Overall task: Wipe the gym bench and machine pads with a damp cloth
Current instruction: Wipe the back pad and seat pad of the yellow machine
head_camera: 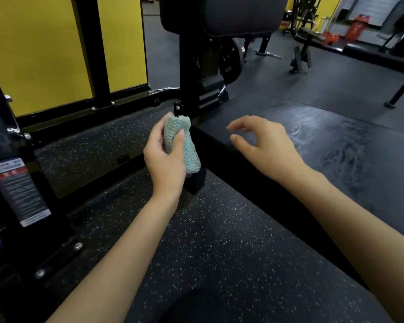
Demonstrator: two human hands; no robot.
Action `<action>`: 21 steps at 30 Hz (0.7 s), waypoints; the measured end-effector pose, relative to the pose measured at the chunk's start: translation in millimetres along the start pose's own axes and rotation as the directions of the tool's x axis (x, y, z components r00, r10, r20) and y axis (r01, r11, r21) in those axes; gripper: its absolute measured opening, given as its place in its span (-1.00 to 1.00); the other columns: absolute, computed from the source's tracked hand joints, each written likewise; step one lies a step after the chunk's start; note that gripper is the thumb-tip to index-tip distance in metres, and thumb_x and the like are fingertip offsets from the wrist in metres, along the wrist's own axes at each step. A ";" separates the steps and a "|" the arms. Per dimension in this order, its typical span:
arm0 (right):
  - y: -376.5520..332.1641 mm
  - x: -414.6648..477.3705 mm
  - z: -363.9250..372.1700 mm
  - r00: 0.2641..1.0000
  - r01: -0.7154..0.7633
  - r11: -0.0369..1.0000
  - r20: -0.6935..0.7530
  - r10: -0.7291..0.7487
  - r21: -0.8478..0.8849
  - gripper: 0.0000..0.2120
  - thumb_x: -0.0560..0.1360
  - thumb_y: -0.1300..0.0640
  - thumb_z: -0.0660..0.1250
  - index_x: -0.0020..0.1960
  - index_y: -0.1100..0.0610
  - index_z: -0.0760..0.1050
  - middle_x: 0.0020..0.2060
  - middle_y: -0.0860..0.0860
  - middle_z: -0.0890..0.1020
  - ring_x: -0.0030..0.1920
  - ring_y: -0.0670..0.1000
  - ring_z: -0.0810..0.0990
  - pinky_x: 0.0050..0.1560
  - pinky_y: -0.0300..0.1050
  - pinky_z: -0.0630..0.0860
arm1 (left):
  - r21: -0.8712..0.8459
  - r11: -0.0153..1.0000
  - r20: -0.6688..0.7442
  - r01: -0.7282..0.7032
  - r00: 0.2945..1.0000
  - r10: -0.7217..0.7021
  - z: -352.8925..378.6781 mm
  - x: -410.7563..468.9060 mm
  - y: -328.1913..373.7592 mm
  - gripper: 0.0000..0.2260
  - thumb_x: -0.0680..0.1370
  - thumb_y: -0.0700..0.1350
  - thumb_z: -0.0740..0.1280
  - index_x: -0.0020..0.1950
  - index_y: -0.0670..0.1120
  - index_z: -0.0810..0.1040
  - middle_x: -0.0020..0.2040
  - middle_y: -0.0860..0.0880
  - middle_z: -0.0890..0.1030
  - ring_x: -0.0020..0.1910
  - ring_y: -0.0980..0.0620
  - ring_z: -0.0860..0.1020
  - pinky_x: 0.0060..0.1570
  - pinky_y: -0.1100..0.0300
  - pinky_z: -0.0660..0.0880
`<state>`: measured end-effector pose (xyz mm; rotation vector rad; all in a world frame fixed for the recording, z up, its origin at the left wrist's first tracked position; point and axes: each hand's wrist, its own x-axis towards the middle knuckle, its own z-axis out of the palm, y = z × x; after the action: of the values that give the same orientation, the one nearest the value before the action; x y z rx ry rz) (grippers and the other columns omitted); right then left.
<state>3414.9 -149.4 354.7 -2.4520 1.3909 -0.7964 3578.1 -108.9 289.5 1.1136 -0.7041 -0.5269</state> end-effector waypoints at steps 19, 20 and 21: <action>28.3 -33.5 3.4 0.898 0.415 0.731 0.370 -0.236 -0.541 -0.40 0.61 -0.09 -0.04 0.60 0.09 0.08 0.60 -0.05 0.05 0.59 -0.04 -0.05 0.54 0.17 -0.03 | 0.213 0.882 0.313 -0.421 0.884 0.347 50.7 -31.0 -109.1 -0.53 0.70 -0.17 0.05 0.59 -0.10 -0.01 0.62 -0.03 0.00 0.62 -0.04 -0.06 0.57 -0.09 -0.01; 28.3 -43.1 5.3 0.902 0.422 0.677 0.354 -0.248 -0.603 -0.39 0.60 -0.08 0.01 0.59 0.14 0.10 0.60 0.01 0.08 0.59 0.02 0.00 0.53 0.24 0.04 | 0.213 0.881 0.312 -0.423 0.884 0.349 51.2 -33.1 -110.6 -0.53 0.70 -0.17 0.04 0.59 -0.11 -0.02 0.62 -0.02 -0.01 0.62 -0.04 -0.06 0.57 -0.06 -0.03; 29.6 -53.5 7.4 0.904 0.426 0.624 0.345 -0.254 -0.655 -0.38 0.59 -0.06 0.04 0.59 0.19 0.11 0.59 0.07 0.09 0.59 0.06 0.02 0.51 0.29 0.07 | 0.214 0.879 0.306 -0.427 0.884 0.354 51.9 -34.9 -111.9 -0.53 0.70 -0.17 0.03 0.59 -0.12 -0.02 0.62 -0.01 -0.02 0.62 -0.05 -0.05 0.57 -0.03 -0.03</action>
<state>3375.6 -120.6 317.1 -3.3511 1.3245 0.0508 3512.1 -157.1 190.6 1.1280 -1.2349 -0.2251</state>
